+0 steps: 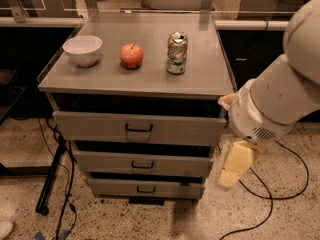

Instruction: Open top drawer

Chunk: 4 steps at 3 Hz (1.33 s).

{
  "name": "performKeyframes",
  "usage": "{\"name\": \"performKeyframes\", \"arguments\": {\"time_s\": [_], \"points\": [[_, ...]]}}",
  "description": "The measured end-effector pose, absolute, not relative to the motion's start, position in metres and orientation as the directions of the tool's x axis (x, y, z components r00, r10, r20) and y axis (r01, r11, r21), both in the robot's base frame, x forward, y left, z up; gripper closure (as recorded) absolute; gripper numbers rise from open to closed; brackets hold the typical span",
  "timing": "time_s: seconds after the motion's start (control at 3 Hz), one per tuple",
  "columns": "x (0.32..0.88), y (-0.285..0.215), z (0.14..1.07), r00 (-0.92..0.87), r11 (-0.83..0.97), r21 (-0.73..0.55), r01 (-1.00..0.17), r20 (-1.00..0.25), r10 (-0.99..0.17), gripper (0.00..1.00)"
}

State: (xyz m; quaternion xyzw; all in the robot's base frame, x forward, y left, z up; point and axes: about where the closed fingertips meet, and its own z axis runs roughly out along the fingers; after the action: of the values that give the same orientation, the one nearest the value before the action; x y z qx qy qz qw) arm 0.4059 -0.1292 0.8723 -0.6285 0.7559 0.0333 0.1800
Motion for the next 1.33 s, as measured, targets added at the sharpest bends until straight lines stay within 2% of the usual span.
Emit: {"name": "performKeyframes", "arguments": {"time_s": [0.33, 0.67, 1.0, 1.33], "points": [[0.406, -0.128, 0.869, -0.144, 0.206, -0.175, -0.963, -0.314, -0.938, 0.00], [0.408, -0.105, 0.839, -0.134, 0.193, -0.128, -0.973, -0.370, -0.919, 0.00], [0.445, -0.054, 0.783, -0.120, 0.182, -0.114, -0.977, -0.413, -0.903, 0.00], [0.447, -0.053, 0.782, -0.120, 0.183, -0.116, -0.976, -0.417, -0.901, 0.00]]}}
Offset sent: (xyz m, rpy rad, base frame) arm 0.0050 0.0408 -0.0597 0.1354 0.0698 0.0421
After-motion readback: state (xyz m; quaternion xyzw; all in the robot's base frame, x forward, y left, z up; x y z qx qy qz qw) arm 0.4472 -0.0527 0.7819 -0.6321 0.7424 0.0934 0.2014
